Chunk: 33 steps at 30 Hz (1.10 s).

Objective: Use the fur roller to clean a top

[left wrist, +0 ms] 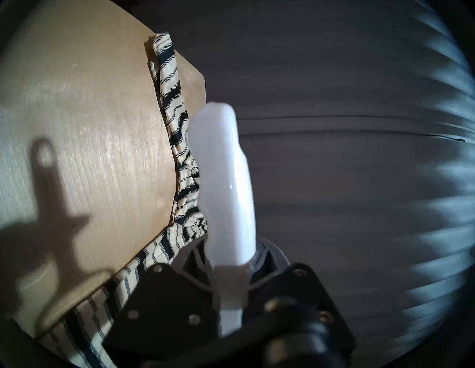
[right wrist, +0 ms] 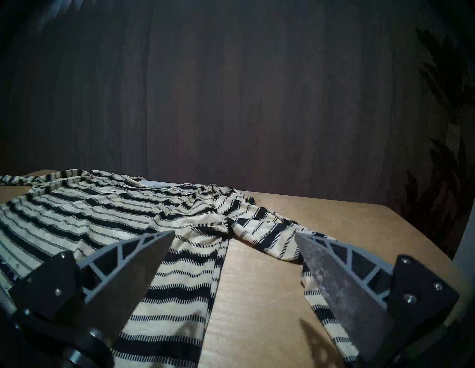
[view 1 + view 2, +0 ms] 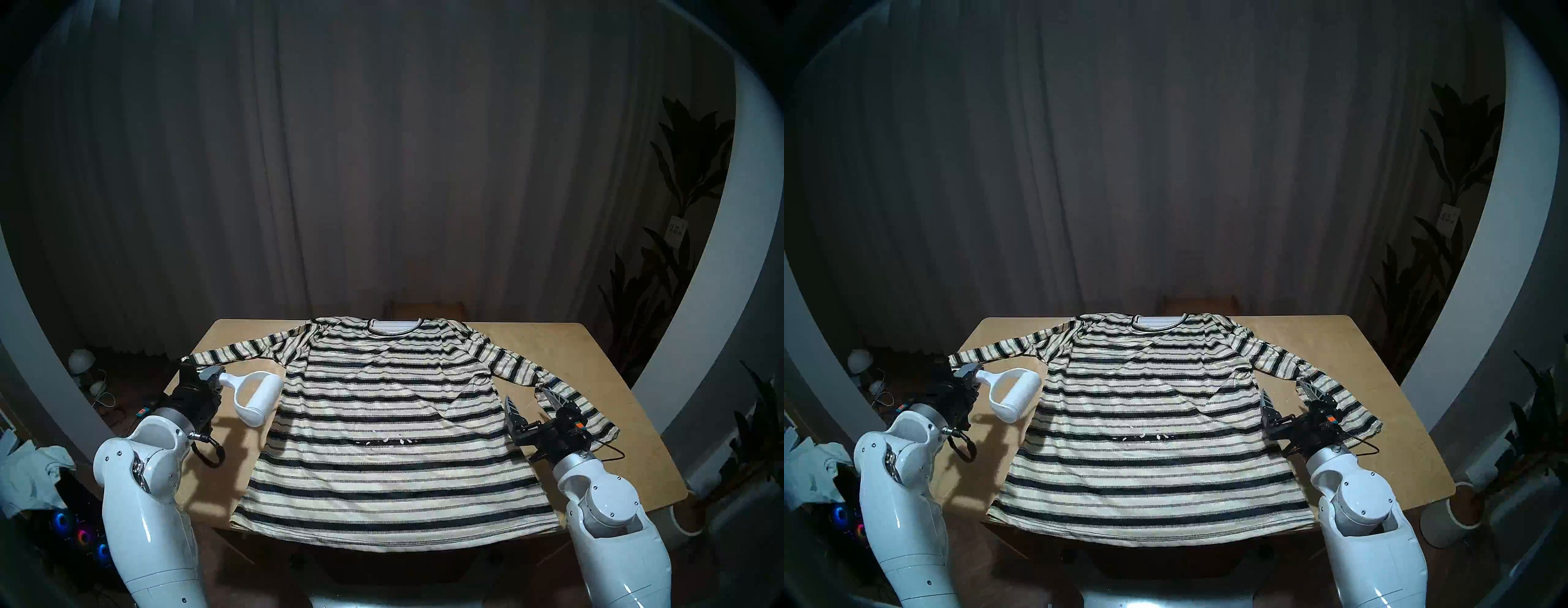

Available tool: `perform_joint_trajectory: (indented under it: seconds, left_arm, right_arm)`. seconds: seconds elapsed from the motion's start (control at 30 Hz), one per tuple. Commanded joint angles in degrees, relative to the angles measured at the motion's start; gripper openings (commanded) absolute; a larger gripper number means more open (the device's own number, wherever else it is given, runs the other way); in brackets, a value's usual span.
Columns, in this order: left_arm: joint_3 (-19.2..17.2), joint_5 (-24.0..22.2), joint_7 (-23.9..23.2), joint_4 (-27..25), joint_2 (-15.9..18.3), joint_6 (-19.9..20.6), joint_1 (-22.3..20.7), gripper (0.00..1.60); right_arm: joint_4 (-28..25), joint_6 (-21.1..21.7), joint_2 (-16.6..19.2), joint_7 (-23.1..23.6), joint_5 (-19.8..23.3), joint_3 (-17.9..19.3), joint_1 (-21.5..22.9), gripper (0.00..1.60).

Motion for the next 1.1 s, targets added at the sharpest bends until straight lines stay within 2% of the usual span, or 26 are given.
perform_joint_trajectory:
  seconds: [0.0,0.33,0.57,0.83,0.97,1.07]
  left_arm:
    - [4.3,-2.3,0.5,-5.4,0.0,-4.0,2.7,0.00]
    - [13.3,0.5,4.1,-8.7,0.0,-14.0,4.7,0.00]
    - [19.4,3.4,4.5,-10.2,-0.3,-18.5,6.9,0.00]
    - [26.4,5.6,4.2,-11.2,0.8,-23.7,8.9,0.00]
    - [28.5,6.4,3.5,-11.5,1.3,-26.5,9.3,0.00]
    - [29.8,6.7,3.7,-11.8,1.8,-28.4,9.4,0.00]
  right_arm:
    - [1.9,-3.6,2.1,2.7,-0.2,0.2,1.8,1.60]
    - [6.6,-8.0,0.7,1.8,-1.9,-0.6,4.4,1.60]
    - [8.6,-10.1,0.2,1.2,-3.4,-1.5,6.4,1.60]
    - [9.5,-10.2,1.0,-0.6,-7.1,-2.3,7.8,1.60]
    - [10.5,-9.6,1.7,0.4,-7.3,-2.8,8.7,1.60]
    - [11.3,-8.9,3.2,3.2,-6.0,-3.5,9.4,1.60]
